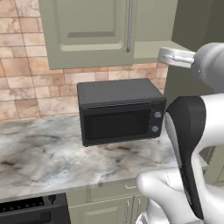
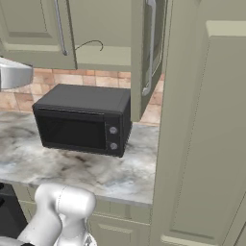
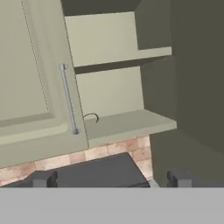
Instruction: Open the cabinet and move the ladle to the pot. Then close the cabinet.
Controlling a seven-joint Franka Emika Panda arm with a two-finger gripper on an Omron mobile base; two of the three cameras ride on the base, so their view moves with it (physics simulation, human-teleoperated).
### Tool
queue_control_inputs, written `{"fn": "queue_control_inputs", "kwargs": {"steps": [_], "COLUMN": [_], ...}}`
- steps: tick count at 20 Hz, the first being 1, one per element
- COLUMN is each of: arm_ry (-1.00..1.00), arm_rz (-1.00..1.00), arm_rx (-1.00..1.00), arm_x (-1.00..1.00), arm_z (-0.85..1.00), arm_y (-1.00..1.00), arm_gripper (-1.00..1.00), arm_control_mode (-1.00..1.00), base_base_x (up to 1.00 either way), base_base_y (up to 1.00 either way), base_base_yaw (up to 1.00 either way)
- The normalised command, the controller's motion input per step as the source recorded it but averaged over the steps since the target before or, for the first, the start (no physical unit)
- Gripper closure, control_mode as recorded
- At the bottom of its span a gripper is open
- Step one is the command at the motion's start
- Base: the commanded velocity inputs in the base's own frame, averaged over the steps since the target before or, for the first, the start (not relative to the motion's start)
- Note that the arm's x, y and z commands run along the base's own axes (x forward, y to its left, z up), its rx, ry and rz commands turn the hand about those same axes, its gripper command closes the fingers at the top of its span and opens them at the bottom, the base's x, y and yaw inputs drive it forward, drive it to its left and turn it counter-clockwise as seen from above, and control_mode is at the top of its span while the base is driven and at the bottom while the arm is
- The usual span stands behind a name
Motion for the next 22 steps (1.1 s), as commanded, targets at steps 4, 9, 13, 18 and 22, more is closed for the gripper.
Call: {"fn": "queue_control_inputs", "kwargs": {"steps": [4, 9, 13, 18, 22], "arm_ry": [0.16, 0.15, 0.15, 0.03, 0.00], "arm_rz": [0.19, 0.18, 0.13, 0.04, 0.00], "arm_rx": [0.02, 0.07, 0.13, 0.06, -0.05], "arm_x": [0.59, 0.73, 0.62, 0.43, 0.39], "arm_z": [0.00, 0.00, 0.00, 0.00, 0.00], "arm_y": [0.02, 0.00, 0.02, 0.03, 0.19], "arm_gripper": [-1.00, -1.00, -1.00, -1.00, -1.00], "arm_control_mode": [-1.00, -1.00, -1.00, -1.00, -1.00], "base_base_x": [0.00, 0.00, 0.00, 0.00, 0.00], "base_base_y": [0.00, 0.00, 0.00, 0.00, 0.00], "base_base_yaw": [0.00, 0.00, 0.00, 0.00, 0.00]}}
